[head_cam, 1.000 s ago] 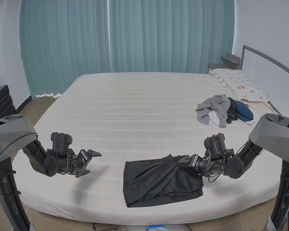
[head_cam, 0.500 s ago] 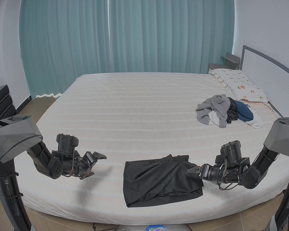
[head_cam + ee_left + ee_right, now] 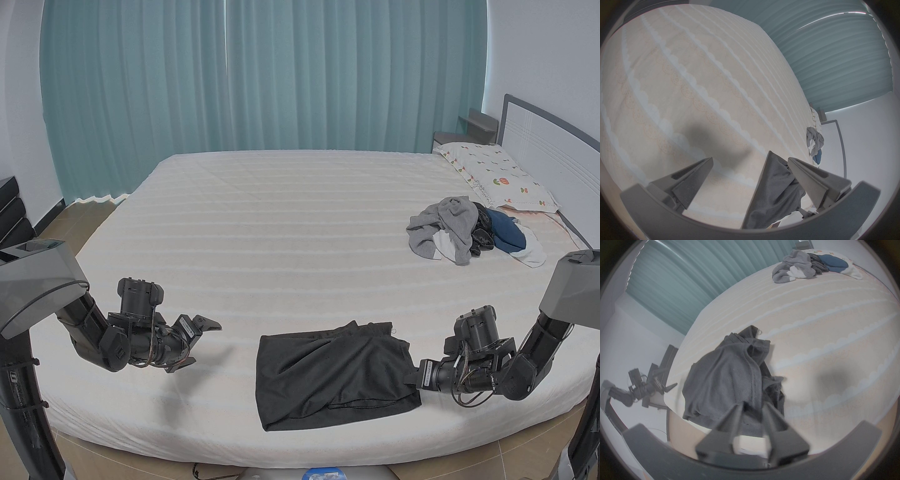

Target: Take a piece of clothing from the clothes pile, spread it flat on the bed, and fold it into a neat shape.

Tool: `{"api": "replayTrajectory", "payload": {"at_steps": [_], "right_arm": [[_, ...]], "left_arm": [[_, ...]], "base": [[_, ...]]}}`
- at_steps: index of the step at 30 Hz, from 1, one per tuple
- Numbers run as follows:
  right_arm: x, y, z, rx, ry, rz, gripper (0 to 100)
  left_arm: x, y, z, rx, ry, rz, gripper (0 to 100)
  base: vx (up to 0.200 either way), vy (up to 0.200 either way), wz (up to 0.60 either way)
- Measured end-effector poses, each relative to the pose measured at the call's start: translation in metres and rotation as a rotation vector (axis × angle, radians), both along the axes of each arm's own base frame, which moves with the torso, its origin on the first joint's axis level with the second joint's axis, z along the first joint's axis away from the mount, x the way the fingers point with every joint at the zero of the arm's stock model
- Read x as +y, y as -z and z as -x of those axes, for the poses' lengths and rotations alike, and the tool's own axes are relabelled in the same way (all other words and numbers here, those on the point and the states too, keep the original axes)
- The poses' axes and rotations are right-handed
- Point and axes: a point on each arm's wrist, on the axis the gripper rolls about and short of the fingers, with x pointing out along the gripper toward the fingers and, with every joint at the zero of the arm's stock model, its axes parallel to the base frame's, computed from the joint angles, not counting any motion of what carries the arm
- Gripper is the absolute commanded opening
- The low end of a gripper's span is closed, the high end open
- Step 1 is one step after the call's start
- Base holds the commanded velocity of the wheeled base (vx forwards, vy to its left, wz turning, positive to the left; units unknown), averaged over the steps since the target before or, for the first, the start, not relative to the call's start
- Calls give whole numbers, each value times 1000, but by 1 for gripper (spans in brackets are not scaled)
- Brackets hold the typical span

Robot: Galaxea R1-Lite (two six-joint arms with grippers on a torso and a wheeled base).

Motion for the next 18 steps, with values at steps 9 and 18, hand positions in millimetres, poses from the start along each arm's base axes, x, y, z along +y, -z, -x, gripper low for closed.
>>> {"api": "replayTrajectory", "payload": {"at_steps": [9, 18], "right_arm": [[-17, -3, 12, 0, -5, 36, 0], [-24, -6, 24, 12, -43, 31, 0]], "left_arm": [[0, 0, 0, -1, 0, 0, 100], [0, 0, -1, -2, 0, 1, 100]], "base": [[0, 0, 0], [0, 0, 0]]}}
